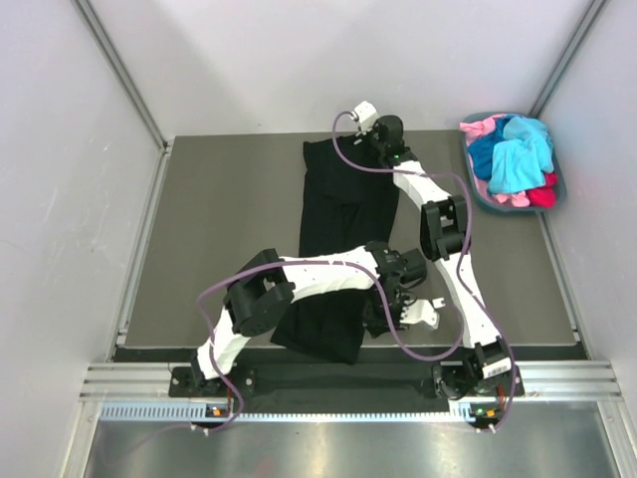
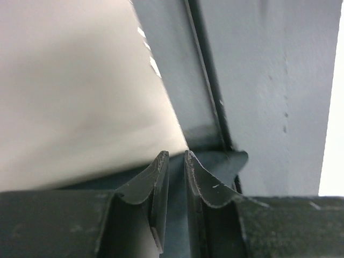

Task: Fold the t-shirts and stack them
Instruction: Fold the tshirt

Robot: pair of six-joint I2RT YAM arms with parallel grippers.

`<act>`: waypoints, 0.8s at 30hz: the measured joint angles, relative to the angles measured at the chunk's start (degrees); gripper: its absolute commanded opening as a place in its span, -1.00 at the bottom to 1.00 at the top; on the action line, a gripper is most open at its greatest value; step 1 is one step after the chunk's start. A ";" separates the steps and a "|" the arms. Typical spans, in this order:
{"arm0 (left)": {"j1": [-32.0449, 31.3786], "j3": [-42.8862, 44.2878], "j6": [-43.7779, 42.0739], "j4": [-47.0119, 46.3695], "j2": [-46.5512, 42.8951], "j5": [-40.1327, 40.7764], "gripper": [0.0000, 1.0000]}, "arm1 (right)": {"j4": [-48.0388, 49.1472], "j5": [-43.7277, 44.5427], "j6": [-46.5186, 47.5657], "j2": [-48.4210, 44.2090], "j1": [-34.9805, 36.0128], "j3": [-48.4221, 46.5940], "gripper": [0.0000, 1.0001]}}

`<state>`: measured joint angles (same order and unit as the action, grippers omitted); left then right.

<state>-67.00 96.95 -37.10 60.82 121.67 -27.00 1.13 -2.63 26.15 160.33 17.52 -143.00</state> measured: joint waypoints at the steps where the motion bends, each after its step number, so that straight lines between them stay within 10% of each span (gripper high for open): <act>1: 0.00 0.76 0.28 -0.35 0.31 0.15 -0.54 | 0.79 -0.02 0.20 0.20 0.00 0.00 -1.00; 3: 0.00 1.86 0.87 -0.87 0.70 0.61 -0.53 | 1.97 0.00 0.28 0.50 0.00 0.00 -0.86; 5: 0.00 2.10 1.40 -1.16 0.74 1.18 -0.49 | 2.95 0.48 0.00 0.59 0.00 0.04 -0.27; 13: 0.26 -0.76 2.93 -1.16 -5.68 8.46 -0.11 | 7.30 7.43 -0.87 -8.55 -0.74 12.07 0.42; 19: 5.20 -5.53 5.16 -2.69 -21.11 12.74 0.36 | 4.79 9.97 -3.80 -25.75 -2.45 22.29 0.48; 24: 26.40 -6.71 11.69 -10.32 -26.27 6.19 0.47 | -2.82 6.95 -11.85 -44.11 -4.20 31.23 0.36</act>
<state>-40.60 90.24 -25.41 50.50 95.39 -20.82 -1.69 4.32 14.31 116.22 13.32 -111.77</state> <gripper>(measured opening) 0.745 0.706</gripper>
